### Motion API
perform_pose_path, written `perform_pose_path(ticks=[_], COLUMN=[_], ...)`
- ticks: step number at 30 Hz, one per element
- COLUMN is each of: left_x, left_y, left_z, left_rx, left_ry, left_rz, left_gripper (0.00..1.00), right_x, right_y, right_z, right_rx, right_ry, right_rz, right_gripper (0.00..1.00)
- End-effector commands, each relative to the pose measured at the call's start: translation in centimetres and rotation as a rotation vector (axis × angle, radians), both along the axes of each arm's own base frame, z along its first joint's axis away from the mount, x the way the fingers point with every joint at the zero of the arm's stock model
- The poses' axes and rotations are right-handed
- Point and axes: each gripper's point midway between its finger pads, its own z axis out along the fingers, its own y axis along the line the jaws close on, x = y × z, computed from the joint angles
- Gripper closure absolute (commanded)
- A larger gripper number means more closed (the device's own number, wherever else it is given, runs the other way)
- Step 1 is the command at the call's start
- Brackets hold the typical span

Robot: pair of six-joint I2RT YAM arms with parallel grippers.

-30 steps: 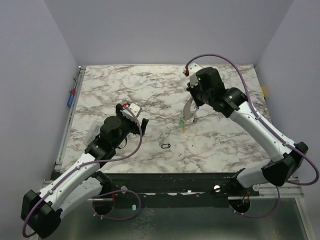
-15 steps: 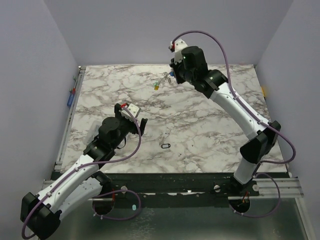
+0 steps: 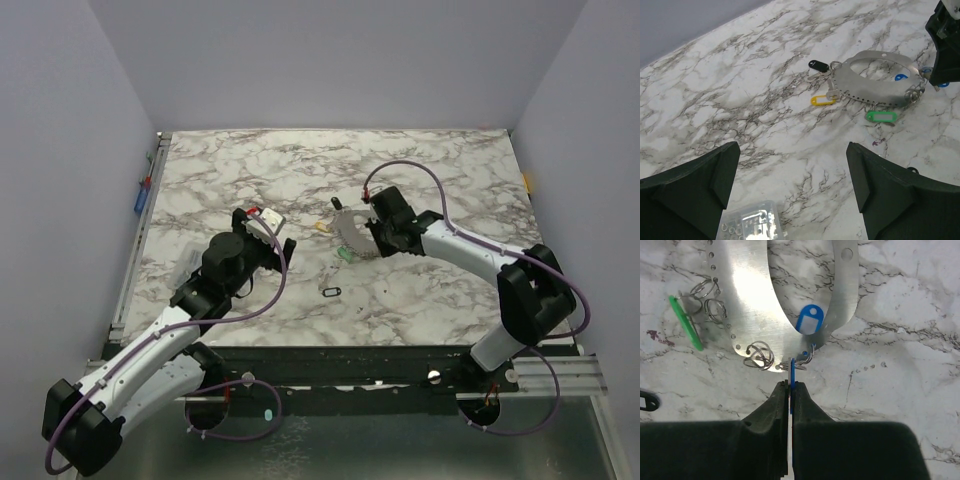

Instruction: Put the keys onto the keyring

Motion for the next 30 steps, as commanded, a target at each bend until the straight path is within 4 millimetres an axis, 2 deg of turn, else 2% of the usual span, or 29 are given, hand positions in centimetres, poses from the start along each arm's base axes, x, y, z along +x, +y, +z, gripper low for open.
perform_pose_path(ticks=[1, 9, 11, 12, 16, 20, 22, 25, 30], left_x=[-0.1, -0.1, -0.1, -0.1, -0.4, -0.3, -0.3, -0.3, -0.2], left_y=[-0.1, -0.1, -0.2, -0.3, -0.9, -1.0, -1.0, -1.0, -1.1], left_z=[-0.2, -0.7, -0.7, -0.7, -1.0, -1.2, -1.2, -1.2, -1.1], left_rx=[0.016, 0.028, 0.030, 0.029, 0.027, 0.030, 0.030, 0.031, 0.032], left_ry=[0.012, 0.024, 0.025, 0.027, 0.036, 0.047, 0.047, 0.046, 0.042], left_rz=[-0.016, -0.017, -0.022, -0.030, -0.063, -0.066, -0.066, -0.065, -0.065], left_gripper=[0.05, 0.05, 0.05, 0.05, 0.06, 0.06, 0.06, 0.06, 0.06], right_x=[0.7, -1.8, -2.4, -2.7, -3.0, -2.1, -1.6, -1.2, -2.3], right_y=[0.0, -0.9, -1.5, -2.0, -4.3, -5.4, -5.5, -4.0, 1.3], right_z=[2.3, 0.1, -0.7, -1.2, -2.8, -2.5, -1.5, 0.8, 4.3], right_rx=[0.071, 0.040, 0.018, -0.001, -0.062, -0.046, -0.037, 0.044, 0.297], right_ry=[-0.056, 0.053, 0.073, 0.079, 0.087, 0.069, 0.044, 0.007, -0.011], right_rz=[-0.054, -0.058, -0.070, -0.083, -0.169, -0.230, -0.239, -0.178, 0.043], right_gripper=[0.99, 0.99, 0.94, 0.90, 0.60, 0.40, 0.35, 0.34, 0.34])
